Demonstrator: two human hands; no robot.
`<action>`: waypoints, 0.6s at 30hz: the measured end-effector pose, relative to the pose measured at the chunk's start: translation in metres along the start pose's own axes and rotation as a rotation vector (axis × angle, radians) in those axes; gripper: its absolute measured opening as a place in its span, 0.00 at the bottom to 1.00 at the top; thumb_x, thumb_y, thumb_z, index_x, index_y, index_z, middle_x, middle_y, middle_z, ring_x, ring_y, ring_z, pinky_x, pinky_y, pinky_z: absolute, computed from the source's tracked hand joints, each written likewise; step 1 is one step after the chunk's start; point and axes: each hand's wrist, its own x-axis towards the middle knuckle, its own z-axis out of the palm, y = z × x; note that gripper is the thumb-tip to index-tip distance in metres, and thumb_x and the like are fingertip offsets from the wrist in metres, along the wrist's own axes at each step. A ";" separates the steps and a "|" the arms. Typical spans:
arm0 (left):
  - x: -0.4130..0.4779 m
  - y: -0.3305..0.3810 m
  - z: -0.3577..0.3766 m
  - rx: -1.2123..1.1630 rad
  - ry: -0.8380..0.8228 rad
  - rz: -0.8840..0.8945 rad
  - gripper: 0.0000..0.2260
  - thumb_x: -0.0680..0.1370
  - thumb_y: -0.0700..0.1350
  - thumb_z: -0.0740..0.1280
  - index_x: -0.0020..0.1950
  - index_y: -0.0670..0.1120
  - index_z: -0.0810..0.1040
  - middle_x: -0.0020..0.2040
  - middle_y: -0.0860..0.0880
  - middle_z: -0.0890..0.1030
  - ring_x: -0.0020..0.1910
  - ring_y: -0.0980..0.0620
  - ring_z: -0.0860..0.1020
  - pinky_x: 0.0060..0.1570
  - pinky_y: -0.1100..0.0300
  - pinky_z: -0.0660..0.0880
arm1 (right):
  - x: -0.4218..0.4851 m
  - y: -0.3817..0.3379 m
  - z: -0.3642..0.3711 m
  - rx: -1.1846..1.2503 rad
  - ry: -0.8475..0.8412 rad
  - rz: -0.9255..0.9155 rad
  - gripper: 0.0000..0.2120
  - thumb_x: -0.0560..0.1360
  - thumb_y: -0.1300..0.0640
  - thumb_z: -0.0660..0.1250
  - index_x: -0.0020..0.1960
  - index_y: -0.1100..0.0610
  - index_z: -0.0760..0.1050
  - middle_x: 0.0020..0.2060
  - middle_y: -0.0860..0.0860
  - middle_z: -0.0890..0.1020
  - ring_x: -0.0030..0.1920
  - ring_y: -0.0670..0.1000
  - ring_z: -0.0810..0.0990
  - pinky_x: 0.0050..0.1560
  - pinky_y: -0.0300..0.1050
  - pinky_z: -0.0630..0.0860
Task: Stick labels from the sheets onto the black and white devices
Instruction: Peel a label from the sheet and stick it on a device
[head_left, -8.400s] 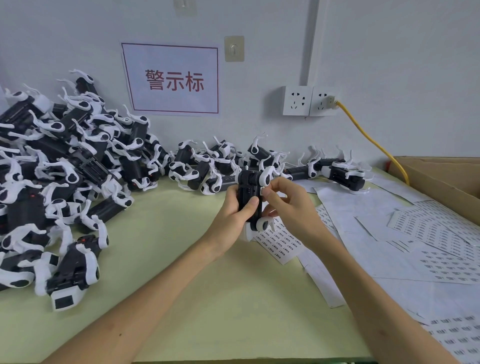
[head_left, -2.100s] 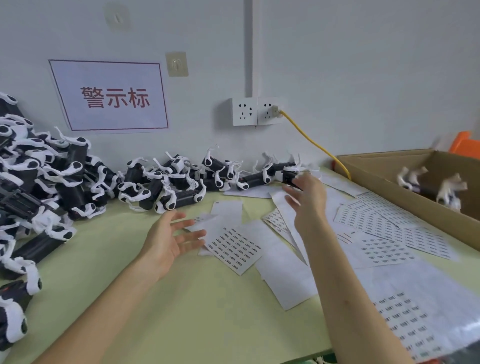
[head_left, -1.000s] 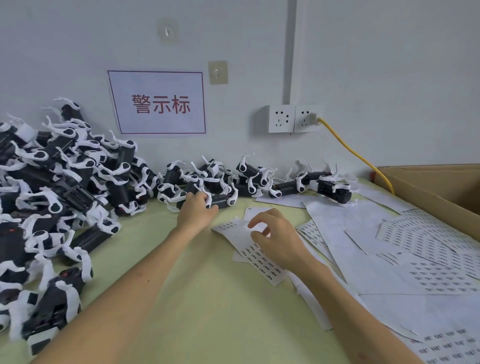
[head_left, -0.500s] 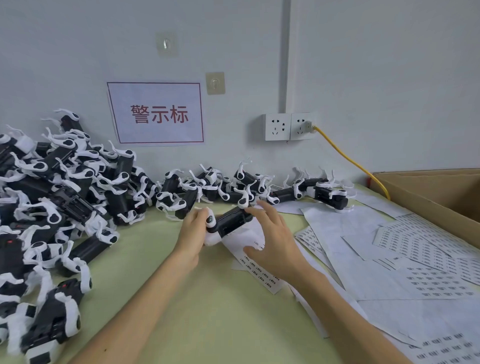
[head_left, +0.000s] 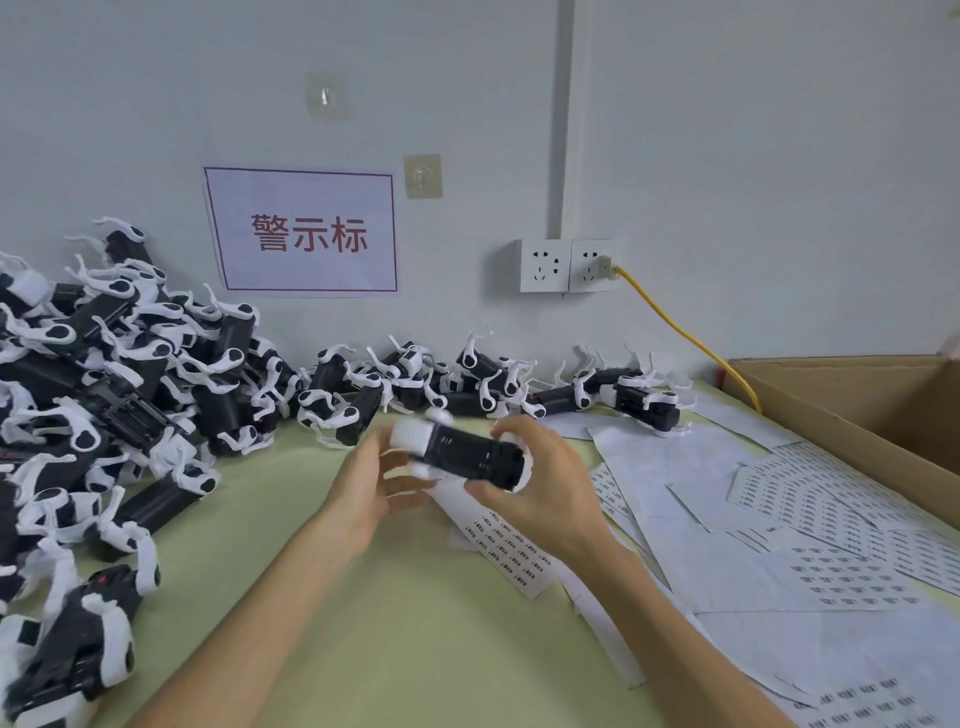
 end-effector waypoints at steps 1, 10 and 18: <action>0.000 0.000 0.001 0.003 0.032 0.026 0.10 0.84 0.46 0.60 0.49 0.44 0.77 0.41 0.44 0.84 0.32 0.46 0.83 0.38 0.53 0.78 | 0.001 -0.001 -0.001 0.029 0.018 0.072 0.22 0.65 0.38 0.72 0.54 0.46 0.73 0.46 0.41 0.83 0.43 0.43 0.81 0.41 0.44 0.78; -0.025 -0.020 0.027 0.217 -0.214 0.050 0.10 0.82 0.42 0.61 0.43 0.44 0.78 0.37 0.46 0.76 0.30 0.48 0.76 0.35 0.53 0.76 | 0.001 -0.008 -0.001 0.260 0.106 0.264 0.18 0.66 0.37 0.67 0.46 0.48 0.68 0.33 0.48 0.83 0.31 0.46 0.78 0.35 0.50 0.76; -0.031 -0.020 0.036 0.049 -0.303 0.075 0.20 0.84 0.60 0.58 0.60 0.46 0.80 0.37 0.49 0.75 0.33 0.53 0.70 0.33 0.61 0.67 | 0.002 -0.007 -0.001 0.462 -0.010 0.276 0.11 0.78 0.41 0.68 0.51 0.48 0.75 0.34 0.46 0.84 0.36 0.47 0.81 0.39 0.46 0.77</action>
